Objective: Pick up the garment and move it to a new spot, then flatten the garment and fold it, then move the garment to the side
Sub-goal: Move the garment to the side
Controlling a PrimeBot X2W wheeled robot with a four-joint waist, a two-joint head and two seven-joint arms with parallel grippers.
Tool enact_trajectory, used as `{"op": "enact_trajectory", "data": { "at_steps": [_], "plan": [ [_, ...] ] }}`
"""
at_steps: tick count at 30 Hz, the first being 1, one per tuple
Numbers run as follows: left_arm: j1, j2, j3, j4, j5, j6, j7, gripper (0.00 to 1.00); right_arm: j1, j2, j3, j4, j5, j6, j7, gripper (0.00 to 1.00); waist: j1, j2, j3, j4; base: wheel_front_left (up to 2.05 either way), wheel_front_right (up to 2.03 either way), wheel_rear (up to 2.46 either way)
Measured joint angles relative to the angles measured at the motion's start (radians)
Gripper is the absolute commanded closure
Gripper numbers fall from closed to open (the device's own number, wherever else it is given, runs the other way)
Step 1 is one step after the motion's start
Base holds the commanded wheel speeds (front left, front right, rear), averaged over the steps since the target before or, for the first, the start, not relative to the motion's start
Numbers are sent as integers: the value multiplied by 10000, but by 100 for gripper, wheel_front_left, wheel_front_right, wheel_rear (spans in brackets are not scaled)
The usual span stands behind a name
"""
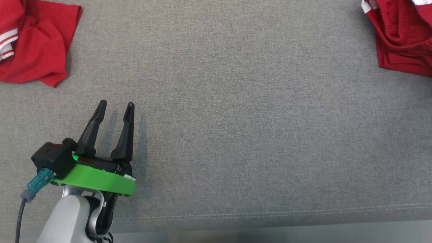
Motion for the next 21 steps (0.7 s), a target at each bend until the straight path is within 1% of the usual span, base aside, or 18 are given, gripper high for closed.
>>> {"op": "enact_trajectory", "data": {
  "at_steps": [1, 2, 3, 4, 14, 21],
  "plan": [
    [0, 0, 15, 36, -36, 0, 0, 0, 10, 50, 2, 63, 0, 0, -2, 100, 0, 0, -15, 10, 0, 0, 0],
    [0, 0, 27, 59, -56, 0, 0, 0, 20, 102, 10, 111, 0, 0, -25, 98, 0, 0, -39, 11, 0, 0, 0],
    [-1, 0, 25, 69, -56, 0, 0, 0, 23, 142, 17, 150, 0, 0, -92, 64, 0, 0, -66, 10, 0, 0, 0],
    [-2, 0, 21, 75, -56, 0, 0, 0, 23, 169, 23, 180, 0, 0, -130, 0, 0, 0, -95, 7, 0, 0, 0],
    [-47, -29, -44, 240, -65, 0, 0, 0, 280, 282, 128, 692, -213, -4, -681, 0, 0, 0, -570, -20, 0, 0, 0],
    [-47, -111, 77, 399, -65, 0, 0, 0, 445, 186, 174, 700, -420, 2, -1461, 0, 0, 0, -1055, -62, 0, 0, 0]
  ]
}}
